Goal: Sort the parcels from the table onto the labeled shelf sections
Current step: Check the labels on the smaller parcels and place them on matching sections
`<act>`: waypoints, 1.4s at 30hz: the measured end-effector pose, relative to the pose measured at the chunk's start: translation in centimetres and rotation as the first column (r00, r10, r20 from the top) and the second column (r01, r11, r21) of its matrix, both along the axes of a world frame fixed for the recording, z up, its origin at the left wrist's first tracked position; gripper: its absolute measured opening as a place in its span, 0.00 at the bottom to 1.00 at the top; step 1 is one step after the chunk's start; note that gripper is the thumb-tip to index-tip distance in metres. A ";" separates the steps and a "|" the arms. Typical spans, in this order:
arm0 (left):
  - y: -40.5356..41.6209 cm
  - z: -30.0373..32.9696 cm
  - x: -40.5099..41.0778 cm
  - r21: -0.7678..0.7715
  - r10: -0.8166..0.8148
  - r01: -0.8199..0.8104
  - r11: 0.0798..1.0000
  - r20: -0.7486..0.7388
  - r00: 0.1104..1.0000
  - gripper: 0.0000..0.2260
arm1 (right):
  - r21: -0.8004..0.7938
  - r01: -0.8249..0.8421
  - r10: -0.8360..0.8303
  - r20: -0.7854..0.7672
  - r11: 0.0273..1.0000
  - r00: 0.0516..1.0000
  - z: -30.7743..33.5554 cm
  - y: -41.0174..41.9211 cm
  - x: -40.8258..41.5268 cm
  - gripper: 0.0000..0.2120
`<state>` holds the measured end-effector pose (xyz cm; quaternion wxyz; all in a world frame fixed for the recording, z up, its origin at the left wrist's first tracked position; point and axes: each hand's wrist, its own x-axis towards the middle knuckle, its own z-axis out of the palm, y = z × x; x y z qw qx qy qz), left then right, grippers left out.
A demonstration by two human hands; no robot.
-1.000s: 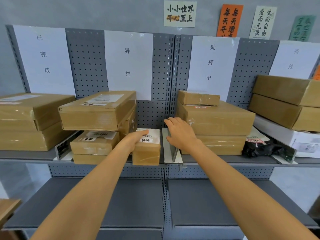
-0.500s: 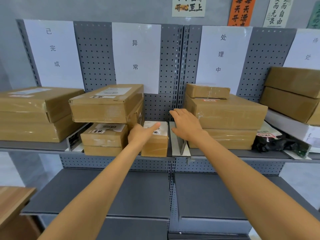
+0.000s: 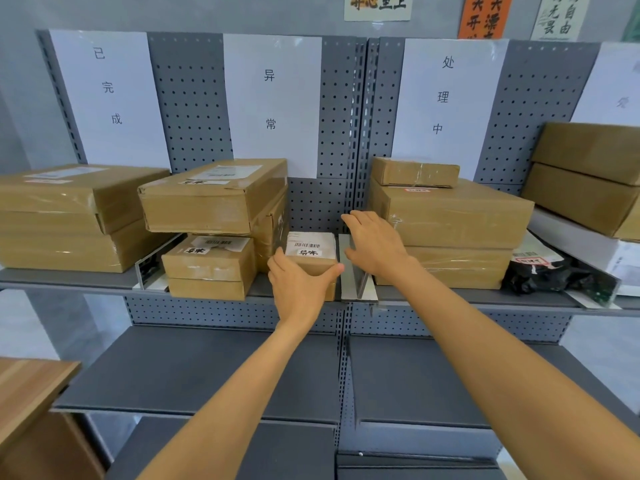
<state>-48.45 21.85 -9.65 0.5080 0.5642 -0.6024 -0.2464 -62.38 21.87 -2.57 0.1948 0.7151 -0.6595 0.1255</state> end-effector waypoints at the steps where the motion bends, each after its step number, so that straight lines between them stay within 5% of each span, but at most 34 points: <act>1: 0.0 -0.1 -0.2 -0.012 0.006 -0.006 1.000 -0.008 1.000 0.53 | -0.001 -0.001 0.001 -0.001 1.000 1.000 0.0 0.0 -0.1 0.30; 8: -2.0 0.1 -0.8 -0.049 0.030 -0.029 0.998 0.020 0.999 0.43 | -0.019 -0.016 0.015 -0.040 1.000 0.999 0.5 -0.3 -0.3 0.29; 27: -12.3 2.0 -4.0 0.064 0.020 -0.022 0.998 0.025 0.999 0.44 | -0.060 0.079 -0.085 -0.112 0.995 0.990 0.9 -6.6 0.3 0.20; 42: -14.5 1.6 -4.3 0.082 0.040 -0.048 0.995 0.089 0.995 0.50 | 0.064 0.113 -0.111 -0.031 0.992 0.993 -0.5 -7.2 -0.3 0.21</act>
